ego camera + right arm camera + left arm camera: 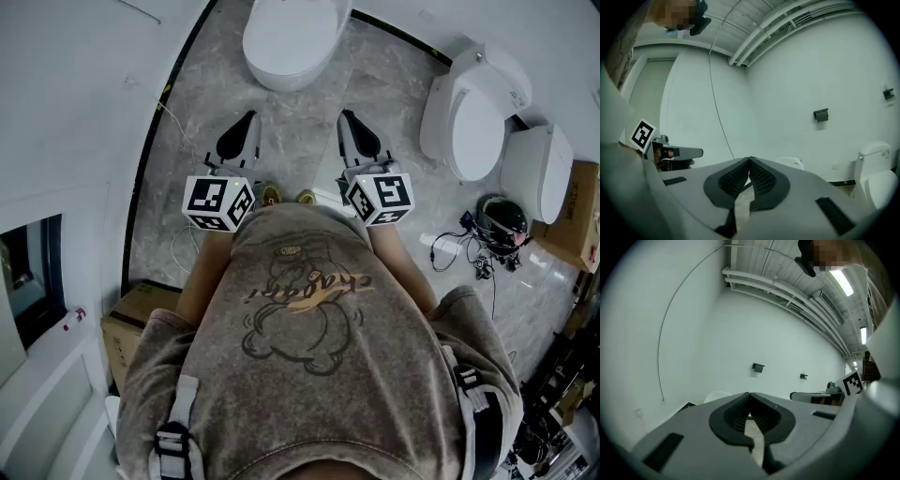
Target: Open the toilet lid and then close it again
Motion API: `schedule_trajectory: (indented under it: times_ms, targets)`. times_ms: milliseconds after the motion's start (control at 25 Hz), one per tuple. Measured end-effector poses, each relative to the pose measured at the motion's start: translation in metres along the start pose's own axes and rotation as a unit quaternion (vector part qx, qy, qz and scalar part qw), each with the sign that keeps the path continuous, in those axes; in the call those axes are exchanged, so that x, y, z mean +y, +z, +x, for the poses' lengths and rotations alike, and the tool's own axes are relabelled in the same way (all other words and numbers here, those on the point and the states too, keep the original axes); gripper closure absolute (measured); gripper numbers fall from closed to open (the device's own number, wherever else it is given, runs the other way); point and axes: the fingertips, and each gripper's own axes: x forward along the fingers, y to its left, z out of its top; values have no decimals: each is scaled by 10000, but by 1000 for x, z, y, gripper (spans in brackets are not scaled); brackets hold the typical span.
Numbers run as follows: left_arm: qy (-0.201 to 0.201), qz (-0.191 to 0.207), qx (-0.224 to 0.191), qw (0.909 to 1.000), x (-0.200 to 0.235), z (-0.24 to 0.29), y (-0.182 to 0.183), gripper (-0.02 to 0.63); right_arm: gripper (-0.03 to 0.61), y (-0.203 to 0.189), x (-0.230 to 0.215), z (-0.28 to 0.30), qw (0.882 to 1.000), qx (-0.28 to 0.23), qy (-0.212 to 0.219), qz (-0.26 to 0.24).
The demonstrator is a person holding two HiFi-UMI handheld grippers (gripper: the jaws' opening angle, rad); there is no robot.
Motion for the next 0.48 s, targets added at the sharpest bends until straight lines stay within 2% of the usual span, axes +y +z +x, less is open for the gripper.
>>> schedule_trajectory:
  times_ms: [480]
  targets:
    - [103,25,55,9999,-6,23,-18,604,552,-6,-24,8,9992,-163,197,313]
